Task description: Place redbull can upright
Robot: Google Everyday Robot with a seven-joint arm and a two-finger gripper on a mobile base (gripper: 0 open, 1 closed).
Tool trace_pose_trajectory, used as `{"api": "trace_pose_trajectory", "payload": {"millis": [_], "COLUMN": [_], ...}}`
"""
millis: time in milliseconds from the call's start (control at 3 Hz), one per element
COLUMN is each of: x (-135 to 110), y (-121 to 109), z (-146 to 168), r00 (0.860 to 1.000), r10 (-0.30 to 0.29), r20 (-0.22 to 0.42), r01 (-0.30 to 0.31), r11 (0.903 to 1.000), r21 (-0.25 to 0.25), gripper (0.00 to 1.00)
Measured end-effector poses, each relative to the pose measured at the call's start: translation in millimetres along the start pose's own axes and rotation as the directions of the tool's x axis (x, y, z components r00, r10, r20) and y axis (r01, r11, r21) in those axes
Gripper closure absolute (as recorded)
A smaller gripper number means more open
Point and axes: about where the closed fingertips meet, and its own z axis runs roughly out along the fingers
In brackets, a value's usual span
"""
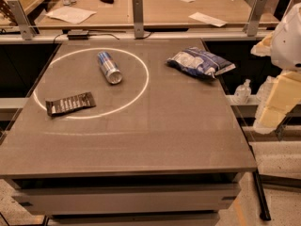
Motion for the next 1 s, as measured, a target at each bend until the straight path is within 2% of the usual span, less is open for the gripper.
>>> {"api": "trace_pose_trajectory", "payload": {"millis": [333,667,1000], "x": [0,-5,-12], "y": [0,-9,-27], "z": [0,0,10], "r00": [1.0,0.999,0.986], "r10": [0.0,0.04,0.165], "r20": [0.0,-0.014,-0.003], "r01": [0.0,-0.04,-0.165], "r11": [1.0,0.9992,0.9858], "r21": [0.0,0.006,-0.029], "gripper": [0.0,0.0,0.0]}}
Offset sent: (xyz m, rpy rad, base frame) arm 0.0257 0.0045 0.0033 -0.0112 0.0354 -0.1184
